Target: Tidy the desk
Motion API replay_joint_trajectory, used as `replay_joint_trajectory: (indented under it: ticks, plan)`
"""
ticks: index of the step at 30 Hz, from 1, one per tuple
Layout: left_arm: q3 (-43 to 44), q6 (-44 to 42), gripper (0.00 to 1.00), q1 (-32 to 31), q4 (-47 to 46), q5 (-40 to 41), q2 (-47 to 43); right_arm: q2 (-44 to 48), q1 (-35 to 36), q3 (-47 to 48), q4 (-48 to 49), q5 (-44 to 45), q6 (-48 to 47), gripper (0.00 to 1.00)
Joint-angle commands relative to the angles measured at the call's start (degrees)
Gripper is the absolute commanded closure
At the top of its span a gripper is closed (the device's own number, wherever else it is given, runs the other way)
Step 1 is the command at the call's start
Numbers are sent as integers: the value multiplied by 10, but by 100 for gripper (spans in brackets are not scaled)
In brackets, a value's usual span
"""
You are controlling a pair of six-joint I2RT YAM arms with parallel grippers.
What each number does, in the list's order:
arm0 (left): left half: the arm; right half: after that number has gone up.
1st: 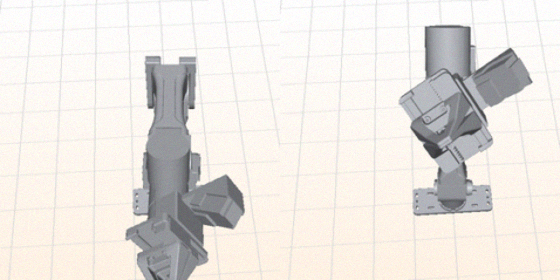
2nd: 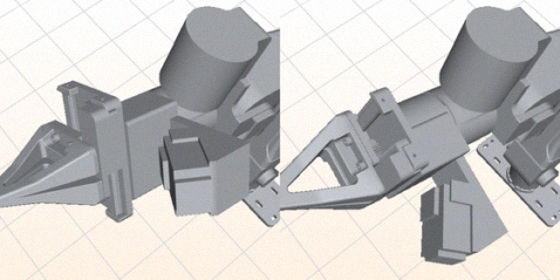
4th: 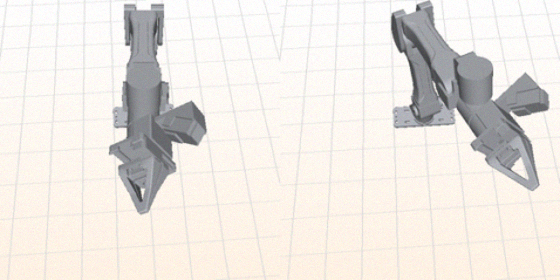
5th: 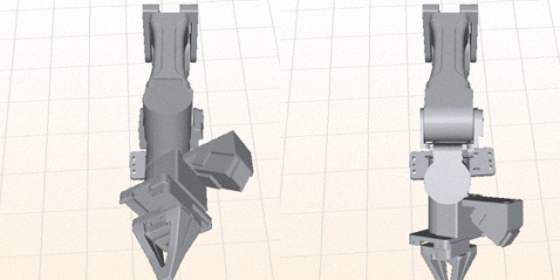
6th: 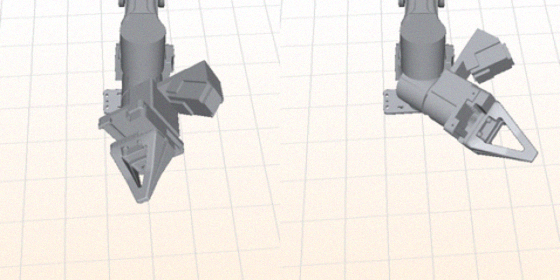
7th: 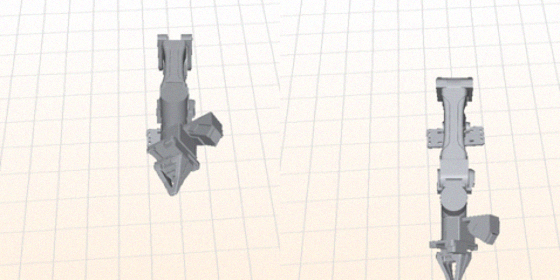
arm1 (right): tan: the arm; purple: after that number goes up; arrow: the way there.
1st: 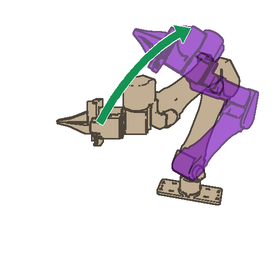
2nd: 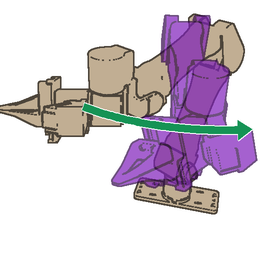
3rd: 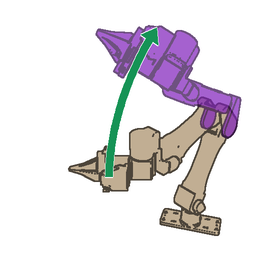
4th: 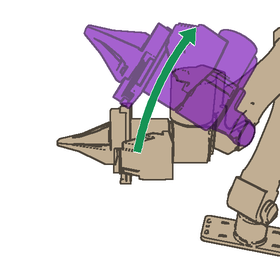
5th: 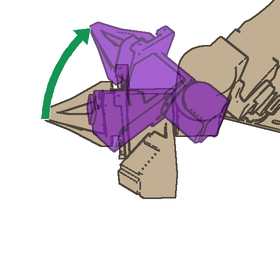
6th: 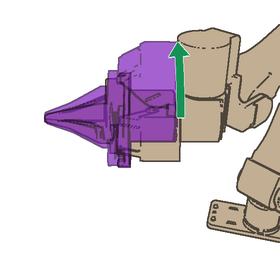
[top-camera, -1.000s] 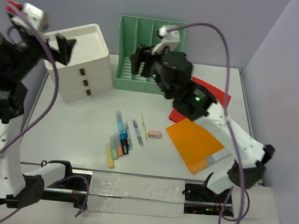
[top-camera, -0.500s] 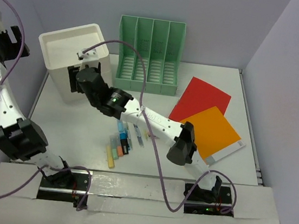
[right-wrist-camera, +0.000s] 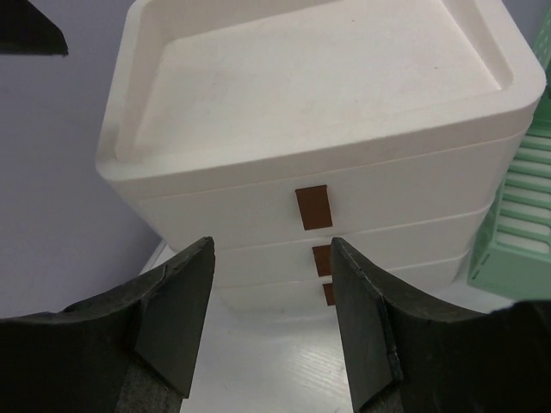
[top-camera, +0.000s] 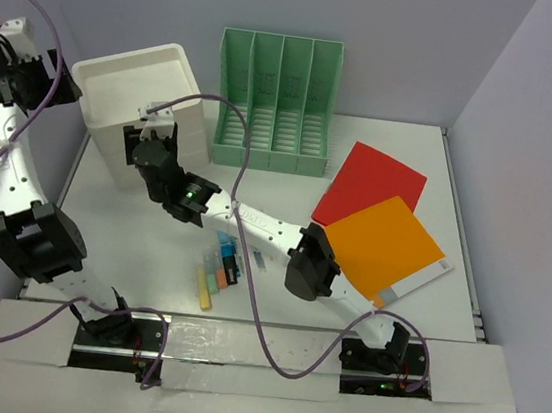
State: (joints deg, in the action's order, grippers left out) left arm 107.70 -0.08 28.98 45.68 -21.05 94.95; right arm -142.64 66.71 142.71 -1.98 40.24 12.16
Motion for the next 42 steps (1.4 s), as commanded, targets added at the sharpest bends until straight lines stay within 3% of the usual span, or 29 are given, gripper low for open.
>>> replay_joint_trajectory:
  ticks: [1,11,17,25,30,32,34,42]
  plan:
    - [-11,7,7,-4,-29,24,11,-28,-12,39,69,19,6,37]
    - [-41,-9,10,-46,-51,66,34,-61,-34,46,87,7,25,41]
    - [-73,-5,18,-46,-82,79,34,-82,-44,61,110,-14,34,46]
    - [-75,45,44,-49,-98,37,55,-82,-51,57,136,-28,35,50]
    - [-110,66,75,-51,-111,31,40,-80,-53,47,139,-32,31,50]
    - [-128,72,92,-51,-117,28,29,-78,-52,45,138,-35,34,50]
    - [-144,81,100,-51,-120,23,18,-75,-52,43,136,-40,38,50]
    - [-210,155,100,-51,-155,-13,-52,-23,-49,-21,129,-53,46,48]
